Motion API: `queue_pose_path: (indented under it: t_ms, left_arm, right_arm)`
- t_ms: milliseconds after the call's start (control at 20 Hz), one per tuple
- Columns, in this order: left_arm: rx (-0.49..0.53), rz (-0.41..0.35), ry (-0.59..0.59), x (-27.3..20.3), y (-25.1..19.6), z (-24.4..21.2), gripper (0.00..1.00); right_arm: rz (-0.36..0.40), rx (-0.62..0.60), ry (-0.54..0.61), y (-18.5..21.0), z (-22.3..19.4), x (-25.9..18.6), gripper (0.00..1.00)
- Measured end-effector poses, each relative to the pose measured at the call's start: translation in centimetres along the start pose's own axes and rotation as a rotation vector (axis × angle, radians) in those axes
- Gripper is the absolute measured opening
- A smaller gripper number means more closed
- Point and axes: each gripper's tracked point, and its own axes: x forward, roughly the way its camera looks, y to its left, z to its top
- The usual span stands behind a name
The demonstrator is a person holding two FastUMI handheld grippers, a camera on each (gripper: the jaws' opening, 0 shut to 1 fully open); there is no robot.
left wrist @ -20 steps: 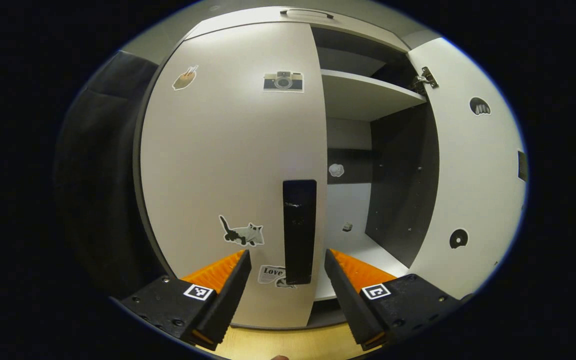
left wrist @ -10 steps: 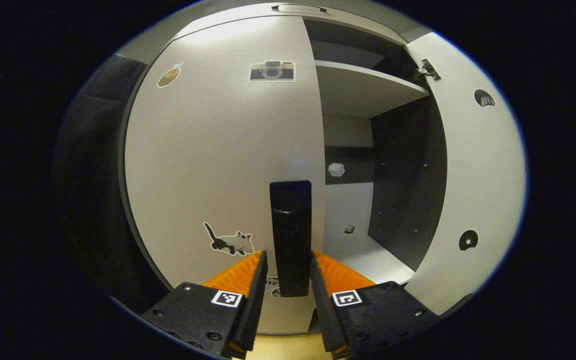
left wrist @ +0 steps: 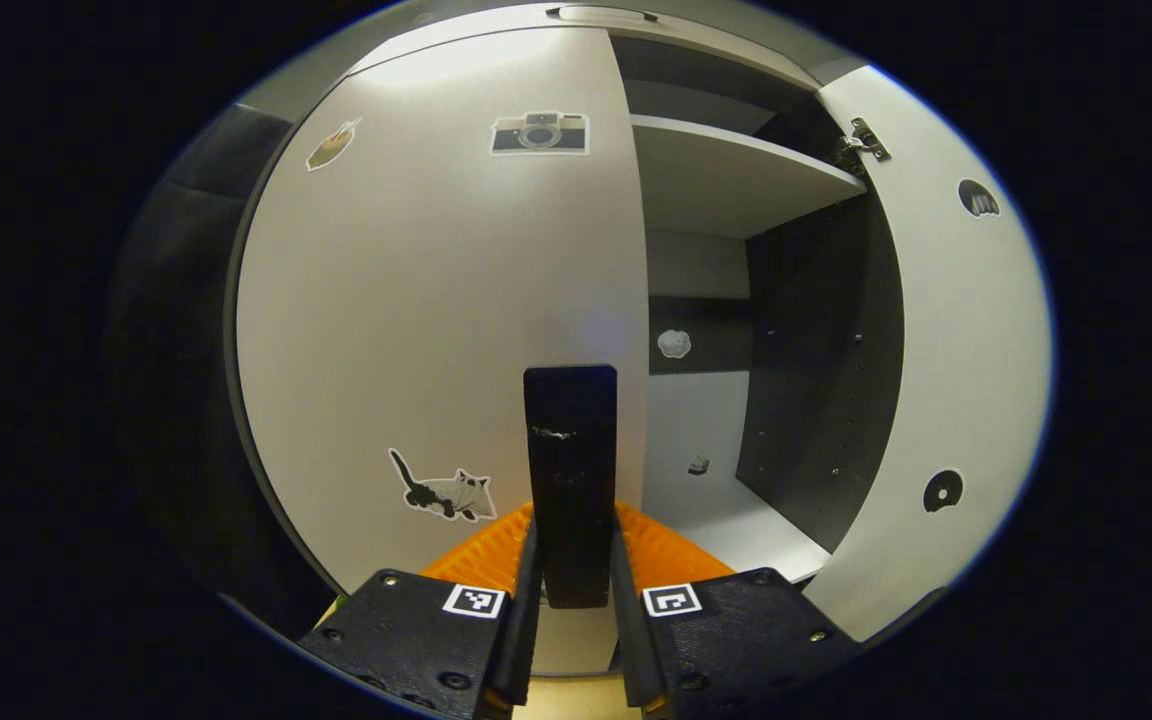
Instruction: Open the right door of the double-door shoe cabinet with the right hand, and open the left door with the left hand.
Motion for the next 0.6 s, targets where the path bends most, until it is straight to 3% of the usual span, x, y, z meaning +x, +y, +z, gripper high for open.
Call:
queue_pose_path:
  t_ms: [600]
  left_arm:
    - [-0.004, -0.06, 0.009, -1.9, 0.1, -0.3, 0.25]
  right_arm:
    - [-0.006, 0.01, 0.018, 0.5, -0.1, -0.4, 0.98]
